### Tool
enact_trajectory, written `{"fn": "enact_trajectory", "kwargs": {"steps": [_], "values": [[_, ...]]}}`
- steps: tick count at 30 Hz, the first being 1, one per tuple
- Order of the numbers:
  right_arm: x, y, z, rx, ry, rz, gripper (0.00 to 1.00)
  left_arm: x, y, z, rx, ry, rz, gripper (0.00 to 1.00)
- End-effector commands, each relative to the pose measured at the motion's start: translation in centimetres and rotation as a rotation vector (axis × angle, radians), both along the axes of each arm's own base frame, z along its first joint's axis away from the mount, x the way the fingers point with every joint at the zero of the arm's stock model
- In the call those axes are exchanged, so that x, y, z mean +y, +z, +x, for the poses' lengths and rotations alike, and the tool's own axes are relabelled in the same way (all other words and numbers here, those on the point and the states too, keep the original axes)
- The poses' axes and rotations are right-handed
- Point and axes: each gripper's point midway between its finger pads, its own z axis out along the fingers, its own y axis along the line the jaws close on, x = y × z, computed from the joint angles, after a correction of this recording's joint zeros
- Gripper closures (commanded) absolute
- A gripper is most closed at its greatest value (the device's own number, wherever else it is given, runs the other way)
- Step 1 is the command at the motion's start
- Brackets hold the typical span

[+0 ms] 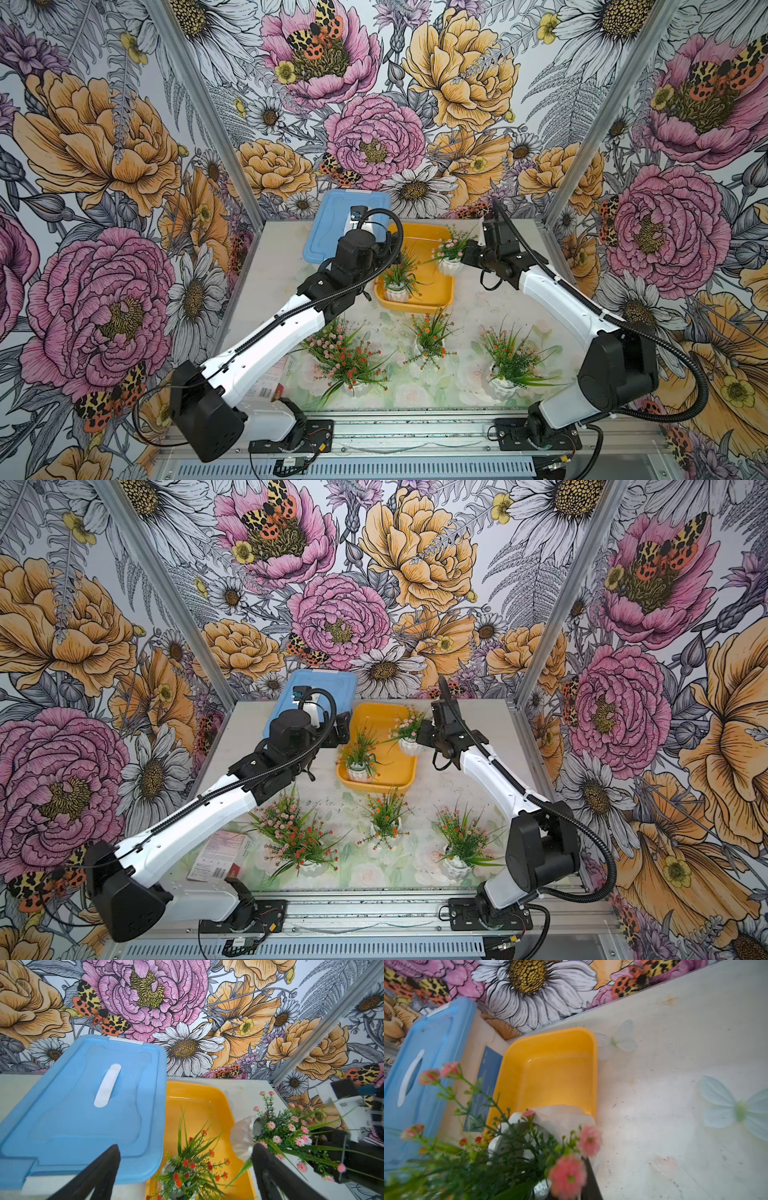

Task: Put the potted gypsophila into the storage box
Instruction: Pick up the baby's breath potted plant from the center of the board, then place the baby's breath potted plant at the storage box.

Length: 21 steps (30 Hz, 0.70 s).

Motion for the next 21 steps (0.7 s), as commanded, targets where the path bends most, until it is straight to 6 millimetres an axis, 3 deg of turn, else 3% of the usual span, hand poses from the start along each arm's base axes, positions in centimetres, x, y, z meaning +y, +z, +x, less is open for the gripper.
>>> {"fn": "enact_trajectory", "kwargs": {"steps": [1,14,21], "values": [[2.3,1.9,1.4,-0.078,0.012,0.082,1.0,2.0,0.1,-1.1,-0.011,0.034,-0.029,0.01],[6.8,-4.2,0.6,0.049,0.069,0.058,1.0,5.7,0.4,-4.3,-0.041,0.057,-0.04,0.01],[7.4,-7.1,-0.8,0.116,0.071,0.057,1.0,6.6,0.4,-4.7,-0.049,0.075,-0.049,0.01]]}}
